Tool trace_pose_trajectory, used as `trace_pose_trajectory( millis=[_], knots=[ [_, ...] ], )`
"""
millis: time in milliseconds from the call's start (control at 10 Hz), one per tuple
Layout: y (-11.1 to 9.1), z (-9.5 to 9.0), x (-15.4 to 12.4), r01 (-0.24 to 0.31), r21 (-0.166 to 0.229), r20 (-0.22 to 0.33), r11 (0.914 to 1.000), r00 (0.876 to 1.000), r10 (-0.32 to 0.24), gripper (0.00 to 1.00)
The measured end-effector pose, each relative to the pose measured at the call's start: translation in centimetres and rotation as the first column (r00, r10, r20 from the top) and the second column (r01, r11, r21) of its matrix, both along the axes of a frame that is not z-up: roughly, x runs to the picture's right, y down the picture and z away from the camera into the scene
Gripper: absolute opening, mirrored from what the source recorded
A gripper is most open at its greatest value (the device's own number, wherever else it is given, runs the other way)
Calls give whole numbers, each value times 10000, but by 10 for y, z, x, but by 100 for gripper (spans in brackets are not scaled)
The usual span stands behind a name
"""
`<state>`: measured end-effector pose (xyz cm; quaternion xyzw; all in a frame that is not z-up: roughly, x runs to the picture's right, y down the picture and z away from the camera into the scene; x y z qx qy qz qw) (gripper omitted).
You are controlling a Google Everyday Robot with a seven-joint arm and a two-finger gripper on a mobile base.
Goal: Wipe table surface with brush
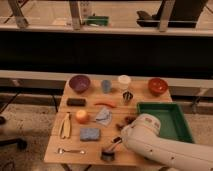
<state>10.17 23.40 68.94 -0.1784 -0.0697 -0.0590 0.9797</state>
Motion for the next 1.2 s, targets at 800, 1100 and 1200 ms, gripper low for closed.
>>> trace_pose_trajectory(
  millis=[800, 1100, 1200],
  knots=[
    [-39, 25, 57, -381, 468, -1352, 9982, 9898, 441, 0],
    [-40, 34, 21, -81, 450, -1055, 9990, 9943, 128, 0],
    [-38, 36, 5, 63, 417, -852, 9991, 9964, -27, 0]
  ],
)
